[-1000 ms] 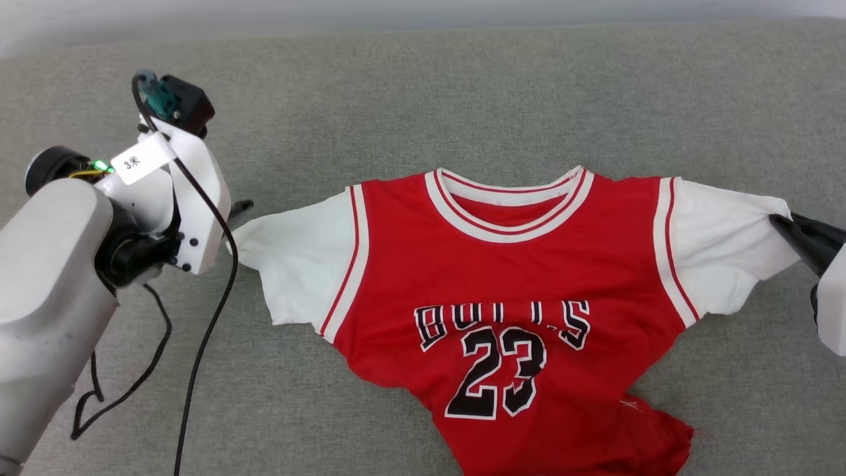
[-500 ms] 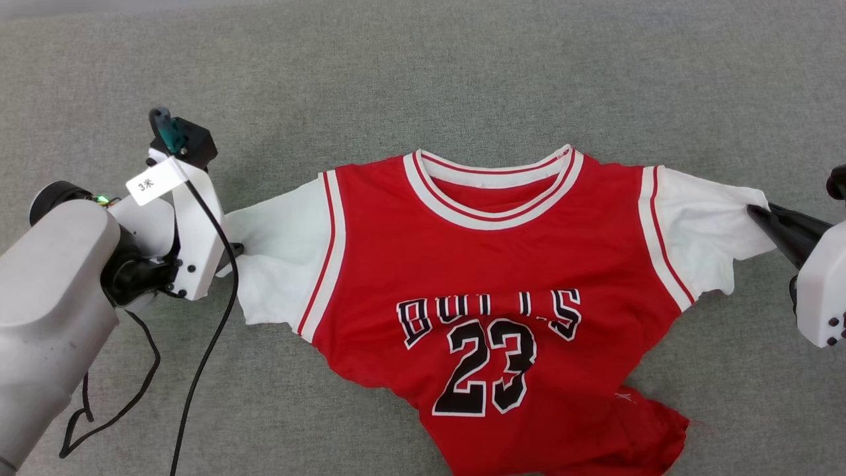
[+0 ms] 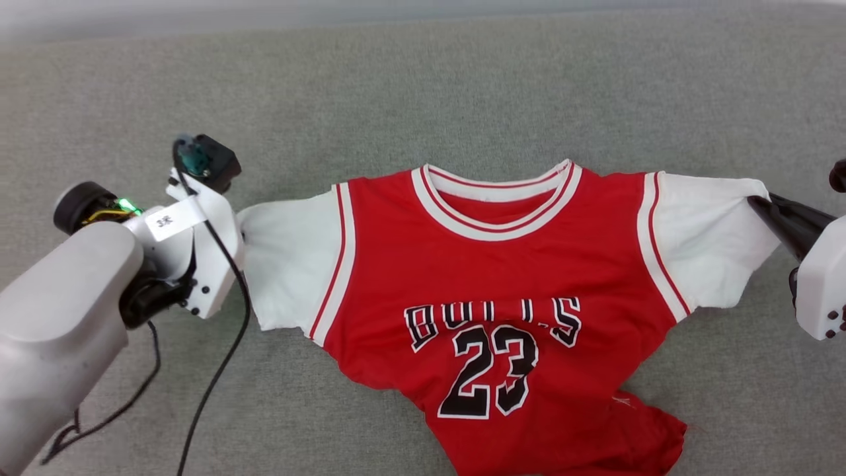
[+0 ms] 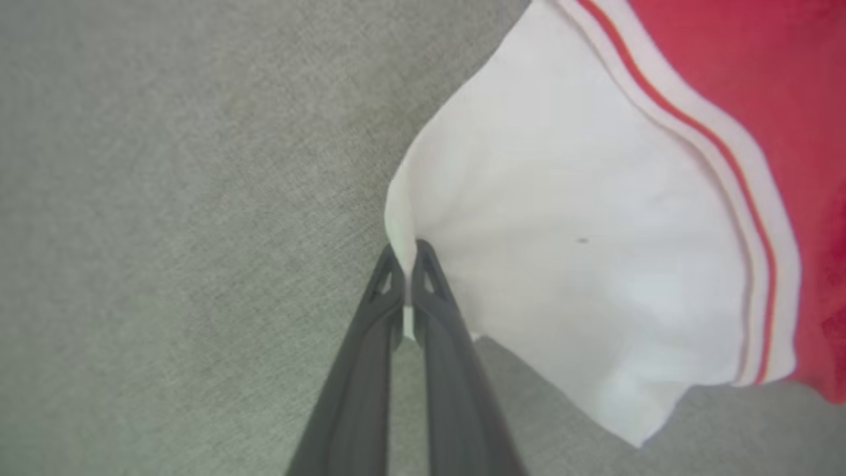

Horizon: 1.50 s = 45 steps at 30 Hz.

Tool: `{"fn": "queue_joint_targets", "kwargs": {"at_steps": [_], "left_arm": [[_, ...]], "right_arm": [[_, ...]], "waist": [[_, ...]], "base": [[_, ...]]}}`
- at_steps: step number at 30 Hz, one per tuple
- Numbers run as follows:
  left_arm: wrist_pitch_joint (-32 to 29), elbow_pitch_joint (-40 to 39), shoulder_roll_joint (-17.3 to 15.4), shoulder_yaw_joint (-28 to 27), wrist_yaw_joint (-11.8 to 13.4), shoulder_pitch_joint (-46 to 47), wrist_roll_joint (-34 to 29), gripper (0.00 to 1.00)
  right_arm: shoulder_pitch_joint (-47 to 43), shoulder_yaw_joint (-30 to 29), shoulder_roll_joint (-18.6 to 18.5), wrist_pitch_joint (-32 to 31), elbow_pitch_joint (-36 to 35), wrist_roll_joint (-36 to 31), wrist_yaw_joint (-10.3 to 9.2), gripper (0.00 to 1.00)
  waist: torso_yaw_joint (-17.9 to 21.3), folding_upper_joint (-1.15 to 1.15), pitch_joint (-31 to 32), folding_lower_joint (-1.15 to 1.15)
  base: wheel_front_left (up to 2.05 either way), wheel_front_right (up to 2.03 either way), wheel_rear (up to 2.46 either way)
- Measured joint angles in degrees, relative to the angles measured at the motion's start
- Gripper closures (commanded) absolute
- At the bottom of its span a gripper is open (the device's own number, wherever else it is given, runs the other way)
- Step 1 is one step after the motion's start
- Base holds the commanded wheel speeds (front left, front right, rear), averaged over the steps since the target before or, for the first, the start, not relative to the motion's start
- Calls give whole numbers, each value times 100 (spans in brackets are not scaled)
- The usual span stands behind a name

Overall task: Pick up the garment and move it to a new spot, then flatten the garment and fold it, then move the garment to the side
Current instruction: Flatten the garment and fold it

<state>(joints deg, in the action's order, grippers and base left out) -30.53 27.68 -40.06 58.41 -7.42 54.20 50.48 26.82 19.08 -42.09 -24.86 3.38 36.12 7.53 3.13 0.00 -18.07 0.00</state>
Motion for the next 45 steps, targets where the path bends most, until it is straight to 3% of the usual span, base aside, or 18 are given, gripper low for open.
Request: {"fn": "queue_joint_targets", "kwargs": {"at_steps": [7, 13, 22, 29, 36, 45], "left_arm": [[1149, -223, -127, -123, 14, 142, -277, 100], [1826, -777, -288, -322, 298, 335, -625, 100], [2070, -1901, -658, -723, 793, 706, -868, 100], [2053, -2364, -771, -981, 975, 1078, -880, 100], [2074, -2294, -593, -1157, 999, 1559, -893, 100], [2161, -1315, -155, -1377, 820, 2504, -892, 100]], "right_arm": [[12, -93, -21, 314, 114, -27, 0, 100], [65, -402, -146, 468, 44, 64, 0, 100], [423, -829, -334, 541, -286, 96, 0, 100], [933, -936, -414, 466, -548, 165, 0, 100], [1682, -872, -434, 416, -561, 211, 0, 100], [3197, -413, -197, 414, 108, 40, 0, 100]], "waist": [[-96, 0, 438, 0], [-203, 0, 829, 0], [-269, 0, 1213, 0], [-268, 0, 1317, -1], [-273, 0, 1180, 0], [-250, 0, 594, 0]], "base": [[0, 0, 0], [0, 0, 0], [0, 0, 0], [0, 0, 0], [0, 0, 0], [0, 0, 0]]}}
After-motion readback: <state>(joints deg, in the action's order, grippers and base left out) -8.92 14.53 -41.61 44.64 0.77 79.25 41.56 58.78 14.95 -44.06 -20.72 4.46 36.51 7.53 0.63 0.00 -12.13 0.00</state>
